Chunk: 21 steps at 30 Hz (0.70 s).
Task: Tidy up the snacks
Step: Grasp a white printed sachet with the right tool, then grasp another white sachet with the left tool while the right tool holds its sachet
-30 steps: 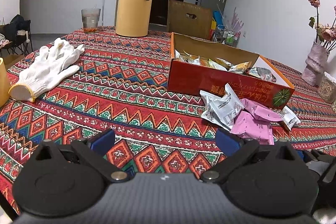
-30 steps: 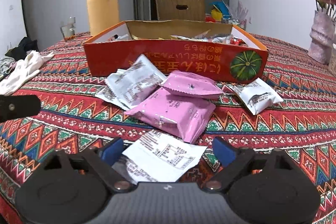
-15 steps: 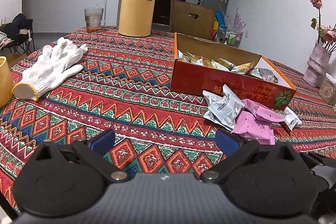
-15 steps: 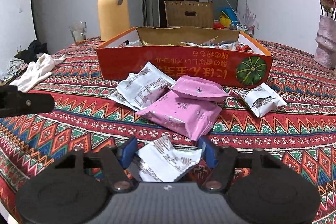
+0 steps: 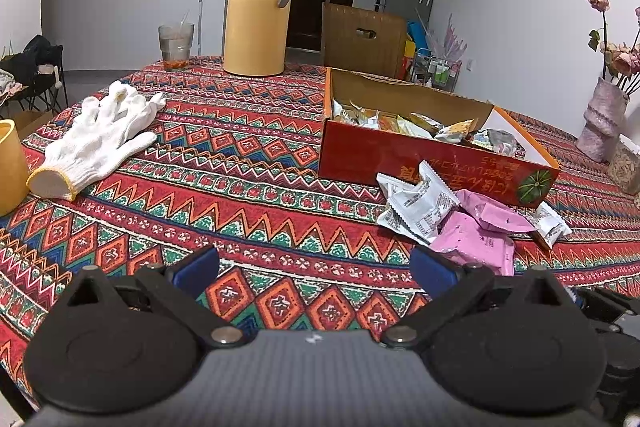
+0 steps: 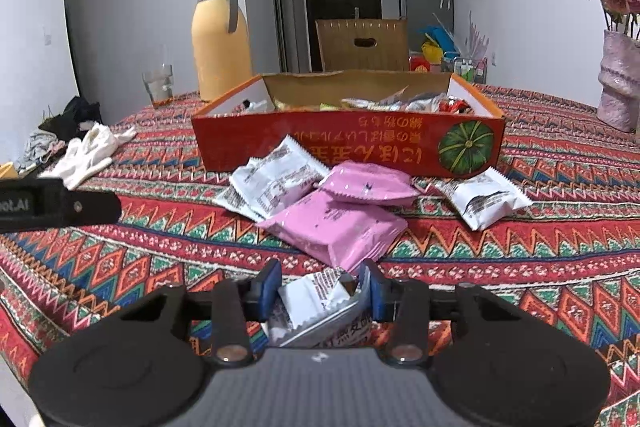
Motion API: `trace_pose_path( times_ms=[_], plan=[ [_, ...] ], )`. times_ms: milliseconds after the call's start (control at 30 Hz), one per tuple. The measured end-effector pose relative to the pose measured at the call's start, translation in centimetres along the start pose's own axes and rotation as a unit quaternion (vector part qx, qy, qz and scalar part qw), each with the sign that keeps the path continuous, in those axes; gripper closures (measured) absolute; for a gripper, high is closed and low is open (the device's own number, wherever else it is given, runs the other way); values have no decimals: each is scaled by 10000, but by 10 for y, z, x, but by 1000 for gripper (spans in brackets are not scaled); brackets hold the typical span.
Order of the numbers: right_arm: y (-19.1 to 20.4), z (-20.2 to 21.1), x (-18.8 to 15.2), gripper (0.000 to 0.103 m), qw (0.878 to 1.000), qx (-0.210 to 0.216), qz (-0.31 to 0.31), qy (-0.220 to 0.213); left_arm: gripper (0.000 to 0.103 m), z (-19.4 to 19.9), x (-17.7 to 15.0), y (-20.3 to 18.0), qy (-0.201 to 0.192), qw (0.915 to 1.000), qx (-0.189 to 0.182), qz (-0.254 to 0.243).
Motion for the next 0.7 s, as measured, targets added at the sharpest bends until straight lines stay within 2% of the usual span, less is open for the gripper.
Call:
trace_pose_path(
  times_ms=[700],
  plan=[
    [-63,13,39,61,9959,-341,-315,-781,0,-18,20,-33,-31,9997,94,-226]
  ],
)
Point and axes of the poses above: each gripper's, at about its wrist camera, not at the fingertips, and z roughly against the way its jaws point, y to its left, x to its top, the point moved 1 cm from there along -z, roughly the way its jaws point, and after that the axes turned 7 degrees about -y, right-handed, at the moved point
